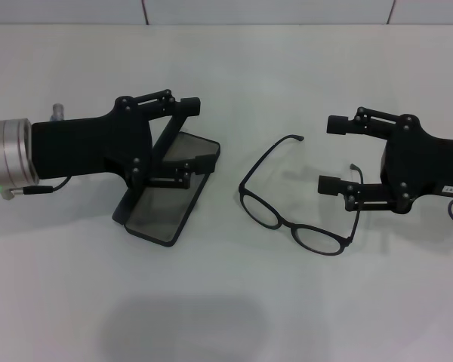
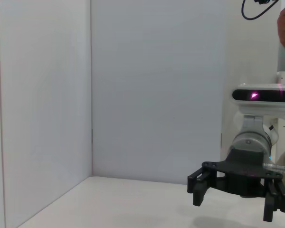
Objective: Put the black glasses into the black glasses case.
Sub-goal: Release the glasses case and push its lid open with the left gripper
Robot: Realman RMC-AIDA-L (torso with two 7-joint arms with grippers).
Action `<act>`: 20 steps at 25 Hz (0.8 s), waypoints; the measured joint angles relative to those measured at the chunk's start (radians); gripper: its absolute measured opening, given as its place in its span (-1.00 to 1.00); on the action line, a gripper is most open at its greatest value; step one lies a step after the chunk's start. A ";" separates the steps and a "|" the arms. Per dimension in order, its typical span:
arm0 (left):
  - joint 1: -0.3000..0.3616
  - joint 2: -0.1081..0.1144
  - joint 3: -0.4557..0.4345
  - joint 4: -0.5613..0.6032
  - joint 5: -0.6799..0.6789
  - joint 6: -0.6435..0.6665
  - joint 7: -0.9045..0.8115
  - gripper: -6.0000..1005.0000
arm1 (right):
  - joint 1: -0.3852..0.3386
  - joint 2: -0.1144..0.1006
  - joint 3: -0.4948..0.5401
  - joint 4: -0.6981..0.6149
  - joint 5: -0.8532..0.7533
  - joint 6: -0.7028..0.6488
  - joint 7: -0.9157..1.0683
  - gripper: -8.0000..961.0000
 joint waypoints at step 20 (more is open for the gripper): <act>0.062 -0.036 -0.051 0.430 0.279 -0.194 -0.575 0.75 | -0.029 -0.008 0.000 -0.024 0.000 0.001 -0.001 0.71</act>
